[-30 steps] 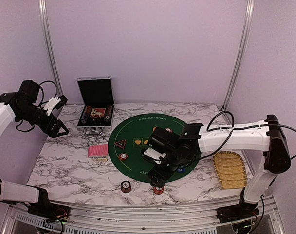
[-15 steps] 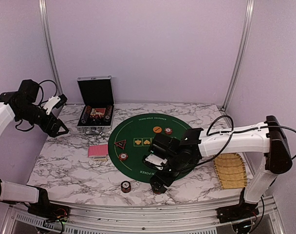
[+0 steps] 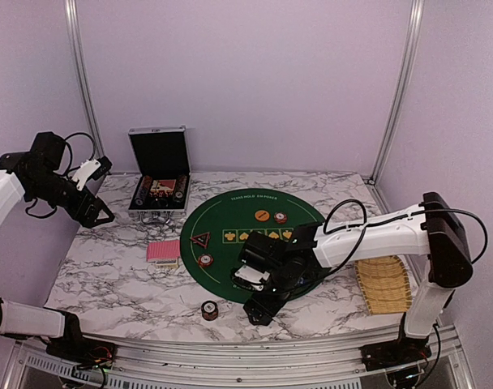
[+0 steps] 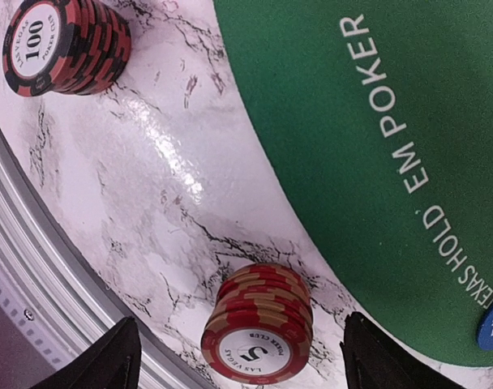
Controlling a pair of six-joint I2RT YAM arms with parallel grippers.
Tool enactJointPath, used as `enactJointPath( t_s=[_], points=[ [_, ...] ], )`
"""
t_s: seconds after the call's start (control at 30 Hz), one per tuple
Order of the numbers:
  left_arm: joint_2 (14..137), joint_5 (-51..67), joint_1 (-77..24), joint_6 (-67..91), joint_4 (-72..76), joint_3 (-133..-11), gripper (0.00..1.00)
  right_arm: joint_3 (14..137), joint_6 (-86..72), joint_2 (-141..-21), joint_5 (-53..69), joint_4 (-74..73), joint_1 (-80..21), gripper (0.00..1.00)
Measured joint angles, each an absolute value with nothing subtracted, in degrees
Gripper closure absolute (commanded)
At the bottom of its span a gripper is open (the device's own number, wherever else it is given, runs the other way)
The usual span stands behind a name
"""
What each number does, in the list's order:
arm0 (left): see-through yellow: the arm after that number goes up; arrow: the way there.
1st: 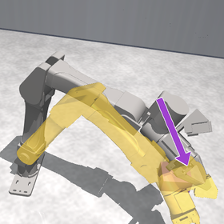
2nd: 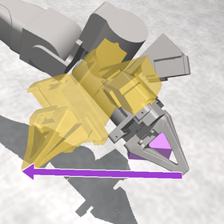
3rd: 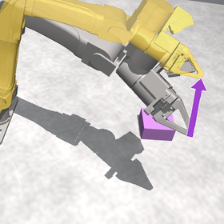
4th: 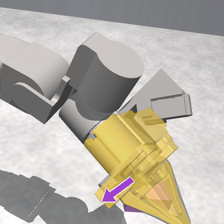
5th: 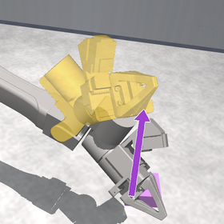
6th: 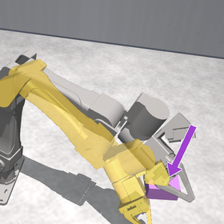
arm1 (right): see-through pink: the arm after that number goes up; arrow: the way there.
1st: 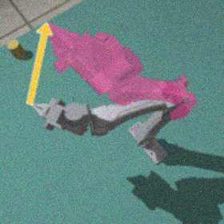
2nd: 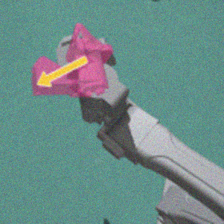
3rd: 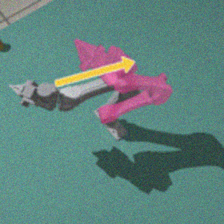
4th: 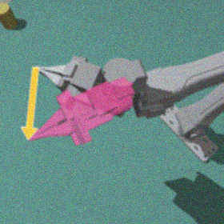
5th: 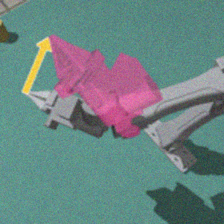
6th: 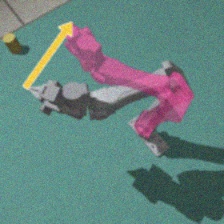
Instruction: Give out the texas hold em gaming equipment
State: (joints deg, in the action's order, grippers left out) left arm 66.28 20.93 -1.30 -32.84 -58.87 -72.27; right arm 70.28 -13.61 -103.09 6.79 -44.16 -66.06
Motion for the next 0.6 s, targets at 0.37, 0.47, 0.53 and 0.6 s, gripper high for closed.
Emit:
enactJointPath(
  t_s=[0.37, 0.47, 0.53, 0.6],
  points=[
    [66.3, 20.9, -1.3, -32.9, -58.9, -72.3, 0.01, 70.2, -13.3, -104.4, 6.1, -42.5, -66.1, 0.38],
    [66.3, 20.8, -1.3, -32.9, -58.9, -72.3, 0.01, 70.2, -13.3, -104.7, 5.9, -42.3, -66.1, 0.42],
    [66.3, 20.6, -1.3, -32.9, -58.9, -72.3, 0.01, 70.2, -13.2, -104.8, 5.9, -42.3, -66.1, 0.42],
    [66.3, 20.5, -1.3, -32.9, -59.0, -72.3, 0.01, 70.2, -13.2, -104.8, 5.9, -42.3, -66.1, 0.42]
  ],
)
